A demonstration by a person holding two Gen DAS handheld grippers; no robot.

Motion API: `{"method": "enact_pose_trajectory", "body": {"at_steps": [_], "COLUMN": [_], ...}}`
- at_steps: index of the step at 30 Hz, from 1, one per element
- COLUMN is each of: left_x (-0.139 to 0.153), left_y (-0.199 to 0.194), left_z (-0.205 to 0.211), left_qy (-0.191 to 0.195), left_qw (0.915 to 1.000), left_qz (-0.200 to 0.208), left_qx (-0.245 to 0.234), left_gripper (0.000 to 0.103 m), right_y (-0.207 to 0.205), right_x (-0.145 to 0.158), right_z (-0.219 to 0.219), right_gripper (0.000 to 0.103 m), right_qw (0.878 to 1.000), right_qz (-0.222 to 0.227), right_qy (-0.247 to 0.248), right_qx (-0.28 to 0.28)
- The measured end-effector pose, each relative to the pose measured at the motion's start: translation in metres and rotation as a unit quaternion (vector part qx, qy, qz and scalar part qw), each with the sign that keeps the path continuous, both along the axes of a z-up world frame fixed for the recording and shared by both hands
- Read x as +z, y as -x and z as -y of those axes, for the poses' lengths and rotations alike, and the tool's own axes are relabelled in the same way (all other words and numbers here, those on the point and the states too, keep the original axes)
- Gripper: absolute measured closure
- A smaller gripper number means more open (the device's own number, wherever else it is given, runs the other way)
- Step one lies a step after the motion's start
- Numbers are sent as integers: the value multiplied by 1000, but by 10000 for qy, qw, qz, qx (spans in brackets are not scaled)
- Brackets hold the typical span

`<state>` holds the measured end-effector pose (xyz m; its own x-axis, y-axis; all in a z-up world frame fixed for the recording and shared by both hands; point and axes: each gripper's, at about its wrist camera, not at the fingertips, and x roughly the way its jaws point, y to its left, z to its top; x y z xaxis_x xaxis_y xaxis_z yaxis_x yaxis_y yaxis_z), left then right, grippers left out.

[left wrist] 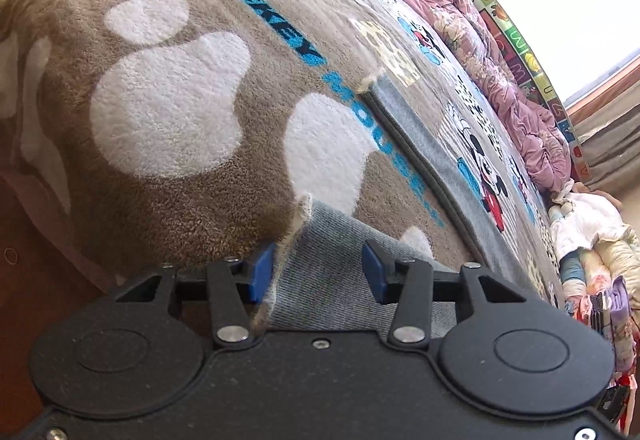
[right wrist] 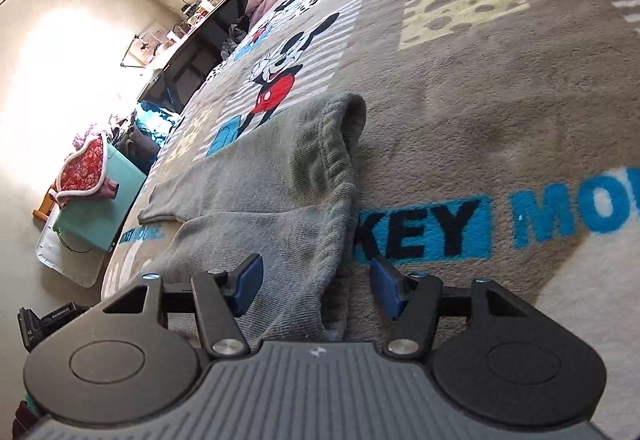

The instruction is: Fold clothes

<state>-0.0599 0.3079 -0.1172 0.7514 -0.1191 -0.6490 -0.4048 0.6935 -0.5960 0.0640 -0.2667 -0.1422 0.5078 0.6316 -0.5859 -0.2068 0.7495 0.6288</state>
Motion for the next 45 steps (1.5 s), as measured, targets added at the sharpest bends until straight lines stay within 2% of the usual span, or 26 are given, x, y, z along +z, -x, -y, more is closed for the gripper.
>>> {"method": "enact_pose_trajectory", "body": {"at_steps": [1, 2, 3, 4, 7, 10, 13, 15, 18, 25, 30, 35, 36, 40, 45], "left_x": [0, 1, 2, 5, 19, 39, 63, 76, 84, 56, 34, 26, 27, 37, 35], "left_y": [-1, -2, -3, -5, -10, -18, -25, -28, -36, -48, -55, -56, -55, -47, -50], "left_z": [1, 2, 4, 6, 12, 14, 16, 16, 20, 21, 20, 15, 13, 20, 53], "left_qy": [-57, -139, -236, -363, -801, -1151, -1525, -1660, -2003, -2312, -2487, -2789, -2849, -3165, -3249], "left_qw": [10000, 9999, 9996, 9992, 9958, 9903, 9820, 9777, 9703, 9677, 9641, 9580, 9568, 9475, 9404], "left_qz": [0, 20, 48, 82, 264, 561, 847, 980, 952, 397, 131, -135, -148, 34, 295], "left_qx": [-6, -51, -109, -171, -369, -546, -724, -829, -969, -925, -925, -650, -562, -445, -961], "left_gripper": [70, 74, 85, 91, 96, 97, 97, 97, 97, 96, 94, 81, 74, 73, 73], "right_y": [1, 1, 2, 3, 5, 9, 13, 16, 19, 25, 27, 28, 28, 29, 31], "right_x": [-1, -3, -3, -3, 2, 7, 12, 14, 10, 0, -2, -3, -3, -3, -4], "right_z": [-3, -7, -9, -11, -8, -3, 0, 0, -6, -17, -17, -15, -15, -15, -14], "right_gripper": [62, 63, 66, 73, 75, 79, 85, 86, 86, 86, 86, 85, 85, 84, 82], "right_qw": [10000, 10000, 9999, 9998, 9993, 9984, 9974, 9971, 9970, 9946, 9939, 9945, 9946, 9948, 9955], "right_qz": [33, 57, 104, 170, 370, 566, 708, 744, 704, 656, 687, 679, 683, 701, 709], "right_qy": [20, 21, 42, 71, 24, -68, -119, -100, 145, 723, 786, 735, 732, 696, 608], "right_qx": [36, 77, 81, 88, 41, 4, 38, 123, 271, 359, 358, 296, 288, 255, 177]}}
